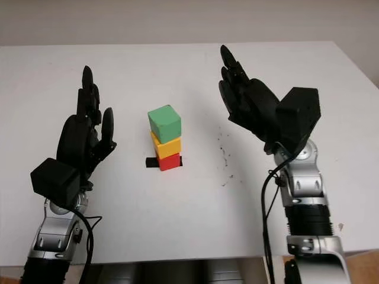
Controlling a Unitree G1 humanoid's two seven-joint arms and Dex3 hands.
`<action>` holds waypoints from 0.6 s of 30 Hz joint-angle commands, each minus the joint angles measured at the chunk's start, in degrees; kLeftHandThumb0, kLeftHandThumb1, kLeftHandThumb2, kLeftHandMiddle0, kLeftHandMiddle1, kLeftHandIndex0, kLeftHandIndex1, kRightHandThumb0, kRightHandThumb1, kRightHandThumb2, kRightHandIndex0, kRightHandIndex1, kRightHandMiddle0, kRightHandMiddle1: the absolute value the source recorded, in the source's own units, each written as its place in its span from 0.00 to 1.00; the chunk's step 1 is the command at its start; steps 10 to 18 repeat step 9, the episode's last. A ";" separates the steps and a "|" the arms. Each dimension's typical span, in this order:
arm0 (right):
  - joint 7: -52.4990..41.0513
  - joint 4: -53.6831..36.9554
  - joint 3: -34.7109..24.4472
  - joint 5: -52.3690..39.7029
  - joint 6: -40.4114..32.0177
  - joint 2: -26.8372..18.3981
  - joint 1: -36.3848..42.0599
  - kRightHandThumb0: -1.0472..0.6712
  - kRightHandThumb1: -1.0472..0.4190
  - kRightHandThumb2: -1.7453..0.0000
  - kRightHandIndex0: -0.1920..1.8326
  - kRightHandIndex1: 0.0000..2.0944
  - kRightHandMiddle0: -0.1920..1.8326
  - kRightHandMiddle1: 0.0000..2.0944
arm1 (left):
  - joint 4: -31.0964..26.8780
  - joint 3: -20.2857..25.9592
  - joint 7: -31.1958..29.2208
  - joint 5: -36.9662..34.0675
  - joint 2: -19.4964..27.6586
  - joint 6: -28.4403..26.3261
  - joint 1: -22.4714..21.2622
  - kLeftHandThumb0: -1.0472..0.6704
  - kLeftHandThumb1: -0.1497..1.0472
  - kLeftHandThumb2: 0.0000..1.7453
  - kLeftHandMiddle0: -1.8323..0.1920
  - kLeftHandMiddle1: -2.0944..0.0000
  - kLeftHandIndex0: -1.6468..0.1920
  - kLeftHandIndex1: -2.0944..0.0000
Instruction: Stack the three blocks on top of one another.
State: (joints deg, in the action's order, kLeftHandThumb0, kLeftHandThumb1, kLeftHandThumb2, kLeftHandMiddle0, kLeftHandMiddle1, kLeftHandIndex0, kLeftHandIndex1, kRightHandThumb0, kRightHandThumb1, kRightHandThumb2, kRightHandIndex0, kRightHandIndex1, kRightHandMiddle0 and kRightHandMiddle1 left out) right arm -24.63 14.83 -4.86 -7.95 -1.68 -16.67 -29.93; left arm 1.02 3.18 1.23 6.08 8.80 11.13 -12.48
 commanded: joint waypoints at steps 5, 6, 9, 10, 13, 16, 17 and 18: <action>2.17 0.29 0.51 -1.61 2.54 5.15 4.22 0.09 0.00 0.59 0.00 0.00 0.00 0.00 | 0.50 -0.26 -0.09 -0.35 -0.36 1.03 0.05 0.16 1.00 0.42 1.00 1.00 1.00 1.00; 2.79 -0.23 0.64 -1.70 2.50 6.03 4.84 0.09 0.00 0.59 0.00 0.00 0.00 0.00 | 0.60 -0.36 -0.06 -0.17 -0.33 1.11 0.09 0.16 1.00 0.43 1.00 1.00 1.00 1.00; 4.27 -1.07 1.01 -1.82 3.25 8.24 6.12 0.09 0.00 0.59 0.00 0.00 0.00 0.00 | 0.57 -0.68 -0.06 0.09 -0.47 0.73 0.32 0.16 1.00 0.43 1.00 0.99 1.00 1.00; 4.27 -1.07 1.01 -1.82 3.25 8.24 6.12 0.09 0.00 0.59 0.00 0.00 0.00 0.00 | 0.57 -0.68 -0.06 0.09 -0.47 0.73 0.32 0.16 1.00 0.43 1.00 0.99 1.00 1.00; 4.27 -1.07 1.01 -1.82 3.25 8.24 6.12 0.09 0.00 0.59 0.00 0.00 0.00 0.00 | 0.57 -0.68 -0.06 0.09 -0.47 0.73 0.32 0.16 1.00 0.43 1.00 0.99 1.00 1.00; 4.27 -1.07 1.01 -1.82 3.25 8.24 6.12 0.09 0.00 0.59 0.00 0.00 0.00 0.00 | 0.57 -0.68 -0.06 0.09 -0.47 0.73 0.32 0.16 1.00 0.43 1.00 0.99 1.00 1.00; 4.27 -1.07 1.01 -1.82 3.25 8.24 6.12 0.09 0.00 0.59 0.00 0.00 0.00 0.00 | 0.57 -0.68 -0.06 0.09 -0.47 0.73 0.32 0.16 1.00 0.43 1.00 0.99 1.00 1.00; 4.27 -1.07 1.01 -1.82 3.25 8.24 6.12 0.09 0.00 0.59 0.00 0.00 0.00 0.00 | 0.57 -0.68 -0.06 0.09 -0.47 0.73 0.32 0.16 1.00 0.43 1.00 0.99 1.00 1.00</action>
